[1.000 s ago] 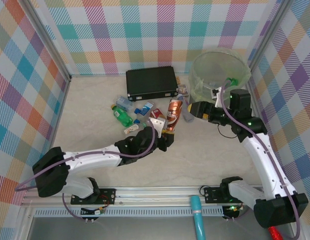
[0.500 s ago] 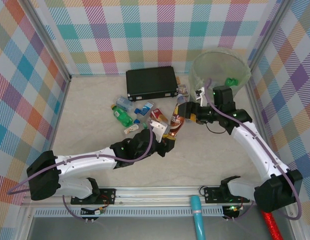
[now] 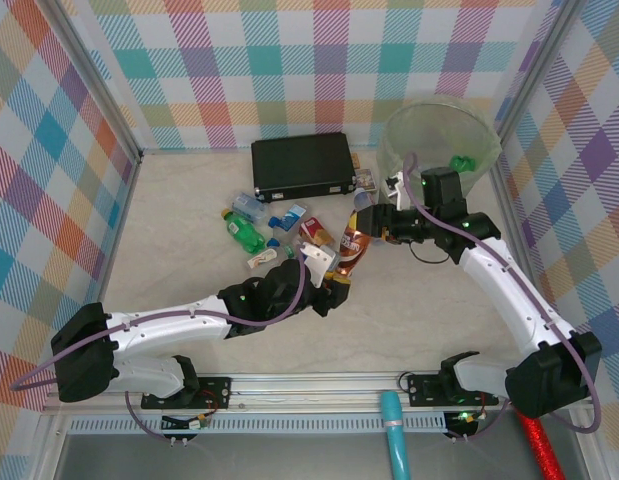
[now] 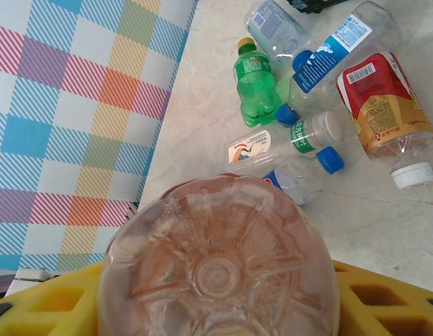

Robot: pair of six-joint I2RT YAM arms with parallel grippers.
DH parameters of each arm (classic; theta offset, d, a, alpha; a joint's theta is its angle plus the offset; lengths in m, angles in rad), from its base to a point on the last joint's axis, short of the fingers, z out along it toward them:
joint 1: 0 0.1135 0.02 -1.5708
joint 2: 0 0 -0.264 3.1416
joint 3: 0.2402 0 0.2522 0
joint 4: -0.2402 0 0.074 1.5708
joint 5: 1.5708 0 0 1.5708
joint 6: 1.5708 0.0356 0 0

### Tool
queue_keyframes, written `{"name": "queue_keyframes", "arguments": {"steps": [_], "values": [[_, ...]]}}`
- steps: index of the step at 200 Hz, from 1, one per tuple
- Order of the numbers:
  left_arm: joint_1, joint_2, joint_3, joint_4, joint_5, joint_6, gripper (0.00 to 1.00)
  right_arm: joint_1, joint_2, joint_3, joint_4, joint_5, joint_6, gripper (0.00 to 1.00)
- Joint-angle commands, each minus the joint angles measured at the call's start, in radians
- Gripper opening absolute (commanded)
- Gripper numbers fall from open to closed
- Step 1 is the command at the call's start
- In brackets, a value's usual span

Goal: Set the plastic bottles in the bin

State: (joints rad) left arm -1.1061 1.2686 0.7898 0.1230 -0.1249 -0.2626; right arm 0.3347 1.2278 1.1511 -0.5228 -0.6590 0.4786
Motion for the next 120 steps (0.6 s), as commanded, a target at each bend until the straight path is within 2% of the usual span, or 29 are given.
{"name": "queue_keyframes", "arguments": {"steps": [1, 15, 21, 45, 88, 120], "values": [[-0.012, -0.007, 0.031, -0.045, -0.028, 0.018, 0.63, 0.004, -0.039, 0.049, -0.009, 0.022, -0.015, 0.57], [-0.012, -0.017, 0.037, -0.061, -0.061, 0.011, 0.91, 0.004, -0.044, 0.074, -0.026, 0.066, -0.022, 0.56], [-0.012, -0.026, 0.038, -0.069, -0.079, 0.008, 1.0, 0.004, -0.047, 0.092, -0.04, 0.087, -0.029, 0.56], [-0.012, -0.075, 0.038, -0.106, -0.155, 0.002, 1.0, 0.003, -0.036, 0.192, -0.102, 0.175, -0.065, 0.56], [-0.011, -0.206, -0.001, -0.147, -0.356, -0.028, 1.0, 0.0, 0.008, 0.4, -0.19, 0.365, -0.121, 0.54], [-0.011, -0.292, -0.031, -0.188, -0.413, -0.048, 0.99, -0.025, 0.057, 0.553, -0.216, 0.494, -0.161, 0.54]]}}
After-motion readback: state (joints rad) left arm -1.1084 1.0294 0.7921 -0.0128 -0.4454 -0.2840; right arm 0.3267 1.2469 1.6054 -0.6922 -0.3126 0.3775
